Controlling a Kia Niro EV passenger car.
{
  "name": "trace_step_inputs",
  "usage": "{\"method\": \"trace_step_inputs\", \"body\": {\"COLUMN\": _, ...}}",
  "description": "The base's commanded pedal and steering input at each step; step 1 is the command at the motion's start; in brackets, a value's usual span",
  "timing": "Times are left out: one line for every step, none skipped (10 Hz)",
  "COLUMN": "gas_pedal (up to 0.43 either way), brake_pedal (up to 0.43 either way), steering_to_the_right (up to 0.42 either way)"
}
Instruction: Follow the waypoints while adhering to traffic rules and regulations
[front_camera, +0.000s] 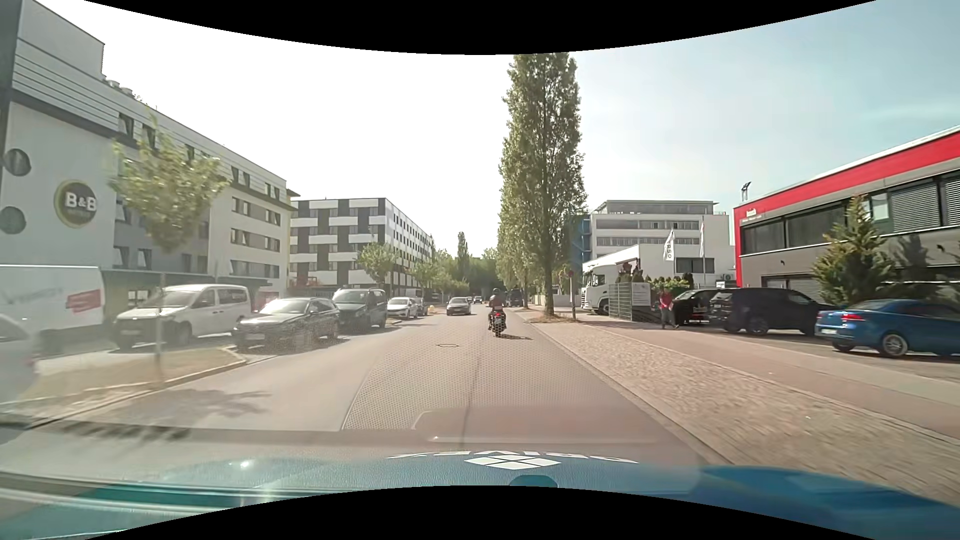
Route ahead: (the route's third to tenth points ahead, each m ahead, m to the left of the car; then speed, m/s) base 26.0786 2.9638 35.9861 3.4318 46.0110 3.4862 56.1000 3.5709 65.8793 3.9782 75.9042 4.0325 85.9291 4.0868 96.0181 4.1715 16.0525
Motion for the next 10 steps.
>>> {"method": "trace_step_inputs", "body": {"gas_pedal": 0.0, "brake_pedal": 0.189, "steering_to_the_right": 0.003}}
{"method": "trace_step_inputs", "body": {"gas_pedal": 0.0, "brake_pedal": 0.201, "steering_to_the_right": 0.003}}
{"method": "trace_step_inputs", "body": {"gas_pedal": 0.0, "brake_pedal": 0.201, "steering_to_the_right": 0.003}}
{"method": "trace_step_inputs", "body": {"gas_pedal": 0.0, "brake_pedal": 0.213, "steering_to_the_right": 0.001}}
{"method": "trace_step_inputs", "body": {"gas_pedal": 0.0, "brake_pedal": 0.22, "steering_to_the_right": 0.0}}
{"method": "trace_step_inputs", "body": {"gas_pedal": 0.0, "brake_pedal": 0.22, "steering_to_the_right": 0.0}}
{"method": "trace_step_inputs", "body": {"gas_pedal": 0.0, "brake_pedal": 0.22, "steering_to_the_right": 0.0}}
{"method": "trace_step_inputs", "body": {"gas_pedal": 0.0, "brake_pedal": 0.226, "steering_to_the_right": 0.0}}
{"method": "trace_step_inputs", "body": {"gas_pedal": 0.0, "brake_pedal": 0.226, "steering_to_the_right": 0.0}}
{"method": "trace_step_inputs", "body": {"gas_pedal": 0.0, "brake_pedal": 0.232, "steering_to_the_right": 0.0}}
